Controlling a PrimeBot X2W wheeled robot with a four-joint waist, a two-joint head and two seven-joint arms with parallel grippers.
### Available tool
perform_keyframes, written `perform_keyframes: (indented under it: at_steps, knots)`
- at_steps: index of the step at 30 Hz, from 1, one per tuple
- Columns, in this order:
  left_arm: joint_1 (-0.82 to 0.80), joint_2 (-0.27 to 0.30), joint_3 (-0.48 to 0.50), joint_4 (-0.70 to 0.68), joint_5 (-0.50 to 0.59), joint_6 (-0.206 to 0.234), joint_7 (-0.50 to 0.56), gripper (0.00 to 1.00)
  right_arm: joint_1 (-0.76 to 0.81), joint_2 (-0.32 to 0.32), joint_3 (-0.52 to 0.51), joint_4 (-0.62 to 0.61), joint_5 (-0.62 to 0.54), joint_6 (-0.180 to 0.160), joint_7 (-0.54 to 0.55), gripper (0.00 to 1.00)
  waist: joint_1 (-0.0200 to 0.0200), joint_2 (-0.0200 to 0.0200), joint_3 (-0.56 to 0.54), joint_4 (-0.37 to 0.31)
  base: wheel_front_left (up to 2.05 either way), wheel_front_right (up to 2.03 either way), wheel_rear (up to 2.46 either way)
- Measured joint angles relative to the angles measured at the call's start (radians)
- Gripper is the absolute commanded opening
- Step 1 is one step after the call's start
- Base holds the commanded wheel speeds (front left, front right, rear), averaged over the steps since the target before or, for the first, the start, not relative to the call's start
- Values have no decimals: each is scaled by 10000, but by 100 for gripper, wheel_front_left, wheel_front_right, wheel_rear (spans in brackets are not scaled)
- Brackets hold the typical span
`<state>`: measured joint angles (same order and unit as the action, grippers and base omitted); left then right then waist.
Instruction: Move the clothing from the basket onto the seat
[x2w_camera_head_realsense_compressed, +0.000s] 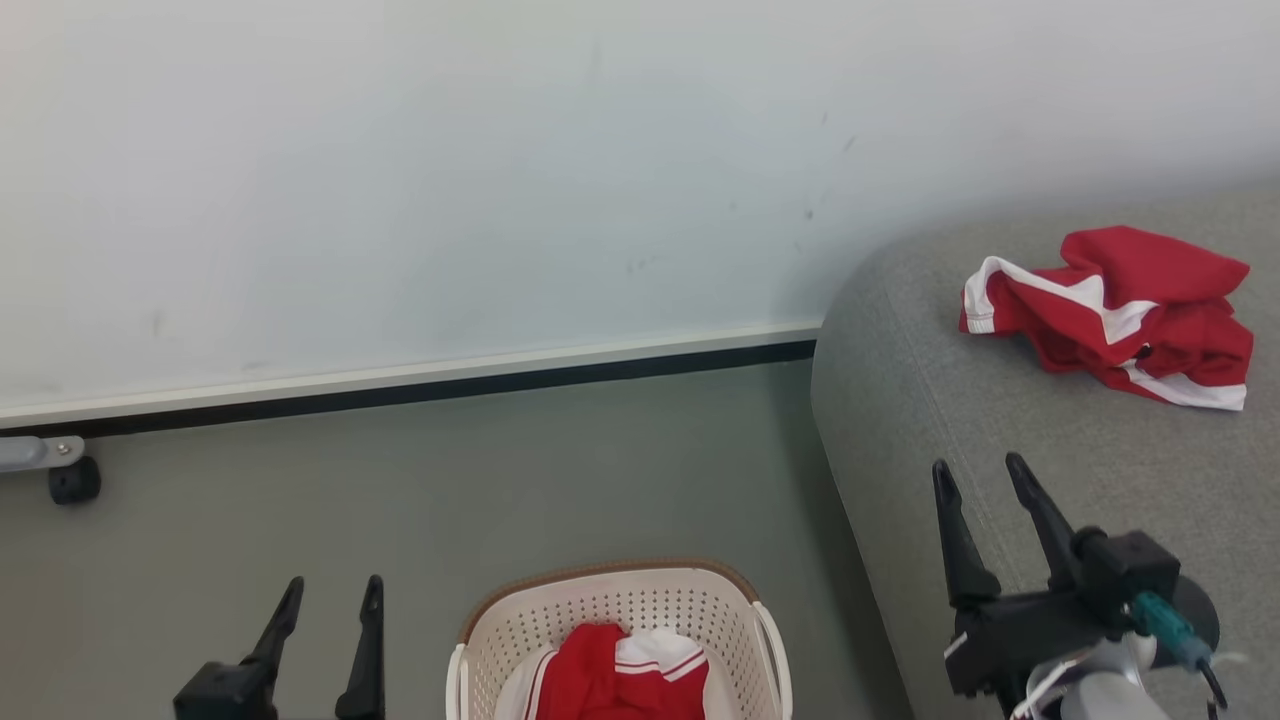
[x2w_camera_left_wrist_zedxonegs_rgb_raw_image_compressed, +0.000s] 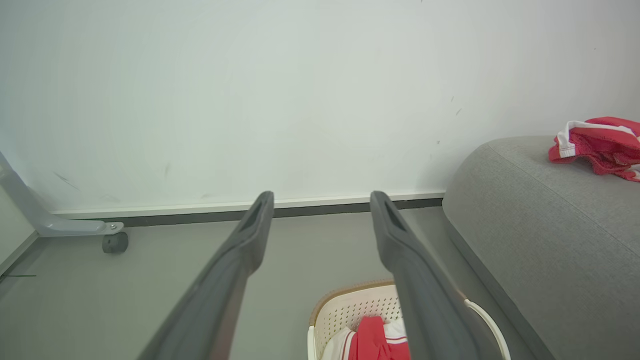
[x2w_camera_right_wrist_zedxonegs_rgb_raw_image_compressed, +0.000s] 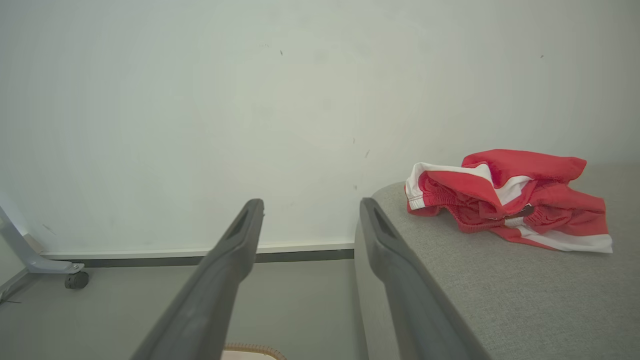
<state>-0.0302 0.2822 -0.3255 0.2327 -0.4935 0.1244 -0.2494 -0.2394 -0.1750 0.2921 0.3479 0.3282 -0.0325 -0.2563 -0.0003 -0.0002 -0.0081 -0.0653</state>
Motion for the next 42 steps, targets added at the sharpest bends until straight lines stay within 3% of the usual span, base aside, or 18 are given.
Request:
perform_keyframes:
  at_steps: [14, 42]
  knots:
    - [944, -560, 1053, -809, 648, 0, -2, 100, 1690, -31, -182, -1820, -136, -309, -2, 100, 3, 2, -232, 220, 0, 0, 0]
    - [1219, -842, 1513, -1237, 1197, 0, -2, 100, 2187, -96, -600, -2815, -268, -531, -2, 100, 3, 2, -140, 405, 0, 0, 0]
